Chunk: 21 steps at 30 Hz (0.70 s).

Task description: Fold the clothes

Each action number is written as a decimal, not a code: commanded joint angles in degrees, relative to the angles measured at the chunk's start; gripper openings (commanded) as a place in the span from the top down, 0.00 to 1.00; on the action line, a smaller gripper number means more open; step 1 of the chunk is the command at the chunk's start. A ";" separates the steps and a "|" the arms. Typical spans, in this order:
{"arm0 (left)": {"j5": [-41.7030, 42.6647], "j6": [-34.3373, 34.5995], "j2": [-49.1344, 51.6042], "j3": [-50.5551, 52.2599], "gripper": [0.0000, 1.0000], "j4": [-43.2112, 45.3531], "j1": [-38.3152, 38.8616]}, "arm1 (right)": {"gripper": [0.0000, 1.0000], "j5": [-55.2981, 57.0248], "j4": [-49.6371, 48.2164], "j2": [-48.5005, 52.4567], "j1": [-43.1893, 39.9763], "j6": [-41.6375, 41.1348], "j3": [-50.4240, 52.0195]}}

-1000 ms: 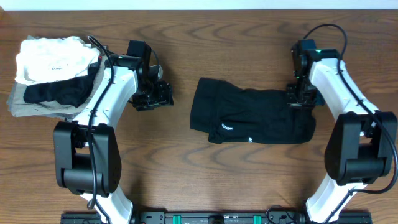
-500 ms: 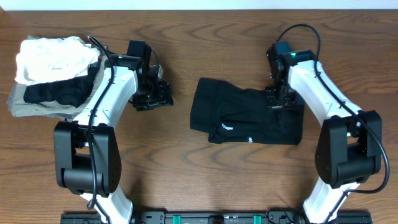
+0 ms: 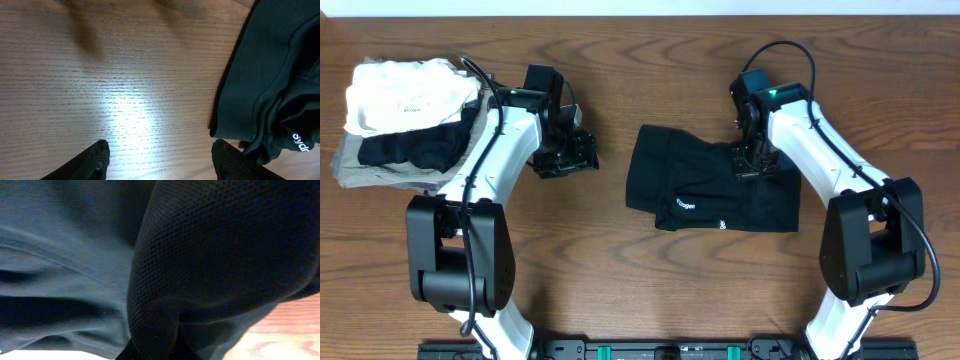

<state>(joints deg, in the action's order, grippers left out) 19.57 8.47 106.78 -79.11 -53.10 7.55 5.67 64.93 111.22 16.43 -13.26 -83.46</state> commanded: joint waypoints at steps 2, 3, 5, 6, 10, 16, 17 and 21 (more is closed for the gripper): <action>0.52 -1.18 -0.04 0.31 0.32 -0.17 -0.02 | 0.99 -4.50 -1.16 -1.42 2.03 -0.85 2.01; 0.52 -1.18 -0.04 0.31 0.32 -0.17 -0.02 | 0.99 -4.85 -1.53 -1.42 2.43 -0.92 2.67; 0.52 -1.18 -0.04 0.31 0.32 -0.20 -0.02 | 0.99 -5.09 -1.97 -1.42 3.21 -0.94 3.89; 0.52 -1.18 -0.04 0.31 0.32 -0.20 -0.02 | 0.97 -5.07 -2.10 -1.42 3.63 -1.11 4.39; 0.52 -1.18 -0.04 0.31 0.32 -0.17 -0.02 | 0.93 -5.35 -1.92 -1.42 5.11 -2.89 4.94; 0.52 -1.18 -0.04 0.31 0.32 -0.17 -0.02 | 0.68 -6.56 -1.79 -1.51 6.51 -3.06 4.07; 0.52 -1.18 -0.04 0.31 0.32 -0.20 -0.02 | 0.66 -6.51 -1.18 -1.51 6.36 -3.54 3.39; 0.52 -1.18 -0.04 0.31 0.32 -0.17 -0.02 | 0.66 -5.81 2.89 -1.60 5.03 -4.74 -1.51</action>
<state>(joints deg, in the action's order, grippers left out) 19.59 8.47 106.78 -79.11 -53.12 7.55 -0.16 66.57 111.22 22.26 -16.34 -80.68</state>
